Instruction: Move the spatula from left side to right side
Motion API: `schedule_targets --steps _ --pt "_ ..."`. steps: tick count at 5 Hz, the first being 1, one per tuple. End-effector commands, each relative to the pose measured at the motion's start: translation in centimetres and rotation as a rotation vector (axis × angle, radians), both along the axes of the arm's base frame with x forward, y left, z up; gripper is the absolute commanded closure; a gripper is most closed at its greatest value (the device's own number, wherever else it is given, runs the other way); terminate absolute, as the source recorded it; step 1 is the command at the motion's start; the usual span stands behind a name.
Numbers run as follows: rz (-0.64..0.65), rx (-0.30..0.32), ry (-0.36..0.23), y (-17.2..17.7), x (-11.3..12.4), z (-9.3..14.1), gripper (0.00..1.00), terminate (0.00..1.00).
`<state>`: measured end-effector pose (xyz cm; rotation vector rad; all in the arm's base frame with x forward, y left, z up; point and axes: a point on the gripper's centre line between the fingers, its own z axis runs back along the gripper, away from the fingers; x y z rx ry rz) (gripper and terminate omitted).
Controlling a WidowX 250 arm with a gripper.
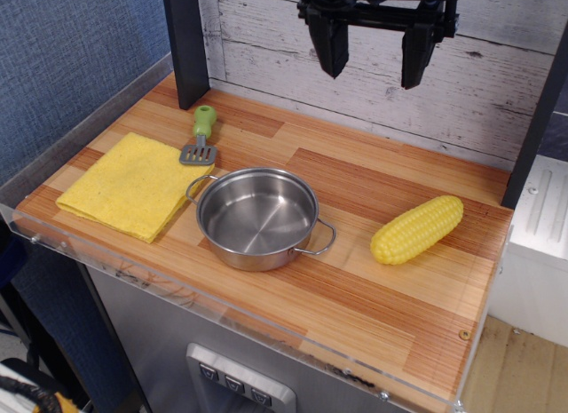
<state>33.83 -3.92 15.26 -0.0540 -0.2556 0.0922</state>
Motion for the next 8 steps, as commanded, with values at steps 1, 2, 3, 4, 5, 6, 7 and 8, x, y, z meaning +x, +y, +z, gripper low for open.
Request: schedule_targets --steps 1,2,3,4,5,6,7,8 --pt "0.093 -0.002 -0.081 1.9 -0.2 3.6 0.00 0.00" --pt "0.208 0.011 -0.078 4.3 -0.4 4.6 0.00 0.00" --pt "0.297 -0.032 -0.072 6.2 -0.9 5.3 0.00 0.00" --pt "0.375 -0.028 -0.071 8.6 -1.2 5.8 0.00 0.00" --pt "0.454 -0.024 -0.078 11.6 -1.5 5.6 0.00 0.00" --pt "0.507 -0.023 -0.057 13.6 -1.4 4.8 0.00 0.00" --pt "0.553 -0.024 -0.038 15.4 -1.1 3.5 0.00 0.00" --pt "0.583 -0.018 -0.029 16.7 -0.5 2.2 0.00 0.00"
